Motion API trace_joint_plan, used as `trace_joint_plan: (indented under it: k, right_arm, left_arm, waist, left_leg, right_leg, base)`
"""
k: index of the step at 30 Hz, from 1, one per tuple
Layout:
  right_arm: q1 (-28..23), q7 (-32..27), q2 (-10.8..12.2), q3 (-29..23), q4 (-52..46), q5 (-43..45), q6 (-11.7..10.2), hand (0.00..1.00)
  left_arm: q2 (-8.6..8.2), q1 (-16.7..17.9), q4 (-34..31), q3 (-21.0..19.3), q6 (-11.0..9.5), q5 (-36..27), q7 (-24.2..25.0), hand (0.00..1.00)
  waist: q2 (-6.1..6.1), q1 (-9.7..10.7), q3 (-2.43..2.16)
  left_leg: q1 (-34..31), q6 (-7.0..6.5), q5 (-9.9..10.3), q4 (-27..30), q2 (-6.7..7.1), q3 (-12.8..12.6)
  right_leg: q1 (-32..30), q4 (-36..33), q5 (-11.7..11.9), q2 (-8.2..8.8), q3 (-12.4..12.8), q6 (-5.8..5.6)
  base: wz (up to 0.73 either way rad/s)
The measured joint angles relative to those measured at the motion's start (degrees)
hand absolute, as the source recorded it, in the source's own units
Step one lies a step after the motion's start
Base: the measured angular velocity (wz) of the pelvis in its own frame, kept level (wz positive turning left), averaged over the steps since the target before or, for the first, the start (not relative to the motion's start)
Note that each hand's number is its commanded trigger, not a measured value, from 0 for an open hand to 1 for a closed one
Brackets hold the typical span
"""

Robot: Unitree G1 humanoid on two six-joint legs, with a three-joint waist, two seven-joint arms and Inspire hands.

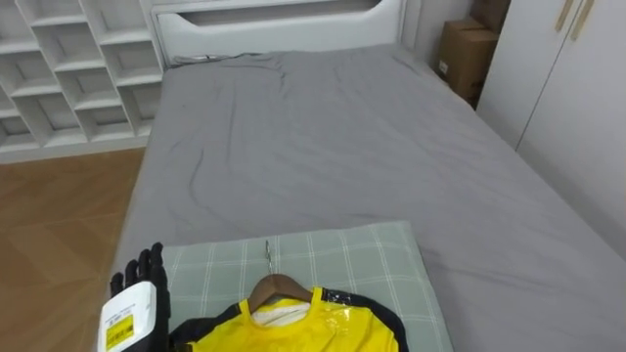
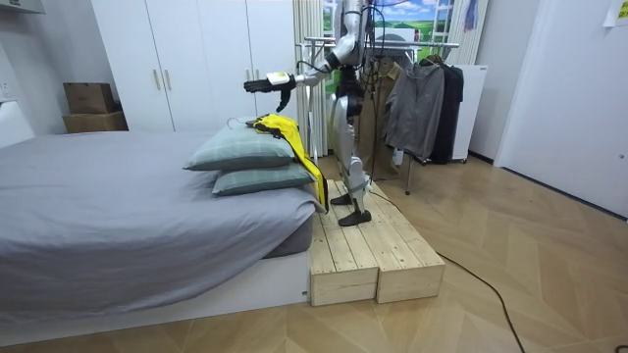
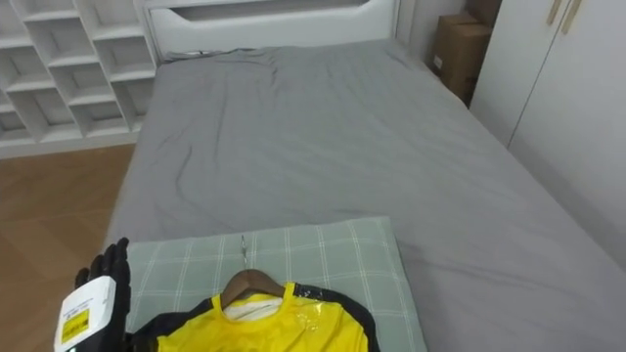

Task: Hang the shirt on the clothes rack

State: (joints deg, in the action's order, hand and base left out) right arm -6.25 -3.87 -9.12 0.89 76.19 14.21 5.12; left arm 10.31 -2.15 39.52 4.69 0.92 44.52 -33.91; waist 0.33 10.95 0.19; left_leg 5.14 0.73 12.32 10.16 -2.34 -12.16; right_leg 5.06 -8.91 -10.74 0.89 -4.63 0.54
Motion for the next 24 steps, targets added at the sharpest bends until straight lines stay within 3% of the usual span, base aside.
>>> trace_joint_plan:
  k: [5,21,24]
  right_arm:
    - [0.69,1.03,-0.02,-0.02,0.09,3.1,-0.04,0.0]
    - [2.5,1.05,-0.07,-0.17,0.12,6.19,-0.11,0.0]
    - [2.73,1.06,-0.22,-0.17,0.11,6.84,-0.25,0.0]
  left_arm:
    - [0.0,-0.04,0.01,0.01,0.28,-0.05,3.9,0.0]
    - [-0.24,-1.54,3.3,1.26,0.5,-0.04,12.6,0.0]
    - [-0.17,-2.38,3.26,1.26,0.51,0.0,14.06,0.0]
  waist:
    - [-0.13,1.12,0.16]
    - [0.88,1.49,0.76]
    - [1.26,1.49,0.53]
  left_leg:
    - [0.85,0.0,0.0,-0.1,-0.03,0.0]
    - [1.43,0.0,0.01,-0.78,-0.04,-1.0]
    - [1.44,0.0,0.01,-0.77,-0.04,-1.04]
  right_leg:
    - [0.82,0.04,0.0,-0.11,0.55,0.0]
    - [0.82,0.19,0.0,-0.27,1.49,0.0]
    - [0.94,0.19,0.0,-0.26,1.34,0.0]
  base:
    - [0.0]
    - [-0.02]
    - [0.0]
